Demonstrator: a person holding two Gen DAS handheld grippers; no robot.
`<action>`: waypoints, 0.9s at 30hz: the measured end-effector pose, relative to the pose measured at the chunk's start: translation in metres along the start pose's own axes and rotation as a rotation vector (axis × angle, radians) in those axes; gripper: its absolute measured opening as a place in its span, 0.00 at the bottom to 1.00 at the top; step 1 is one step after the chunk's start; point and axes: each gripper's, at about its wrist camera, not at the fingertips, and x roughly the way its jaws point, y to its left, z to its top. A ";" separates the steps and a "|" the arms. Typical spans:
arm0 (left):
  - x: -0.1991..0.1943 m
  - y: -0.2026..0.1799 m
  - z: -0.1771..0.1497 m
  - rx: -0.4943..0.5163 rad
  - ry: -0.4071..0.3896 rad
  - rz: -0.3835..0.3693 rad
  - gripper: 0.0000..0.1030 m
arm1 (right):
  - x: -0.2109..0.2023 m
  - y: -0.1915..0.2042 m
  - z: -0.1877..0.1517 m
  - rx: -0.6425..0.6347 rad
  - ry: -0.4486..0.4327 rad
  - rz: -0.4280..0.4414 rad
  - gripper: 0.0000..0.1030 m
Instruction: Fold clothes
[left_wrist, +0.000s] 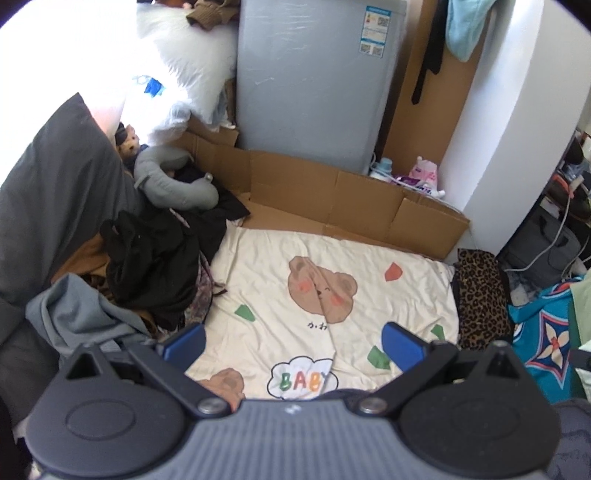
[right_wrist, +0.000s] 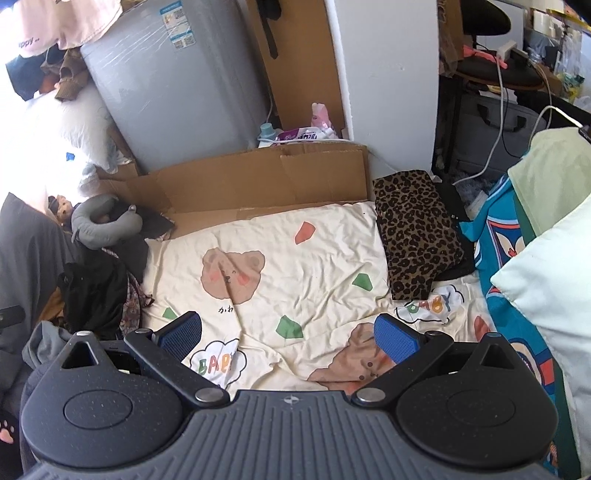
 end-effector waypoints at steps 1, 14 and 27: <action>0.003 -0.002 -0.001 0.004 0.008 0.001 1.00 | 0.001 0.000 0.000 -0.010 0.004 0.004 1.00; 0.040 -0.016 -0.013 0.020 0.090 0.024 1.00 | 0.015 0.000 -0.004 -0.057 0.036 -0.016 1.00; 0.052 -0.027 -0.018 0.054 0.116 0.011 0.99 | 0.023 -0.007 -0.011 0.005 0.065 -0.002 1.00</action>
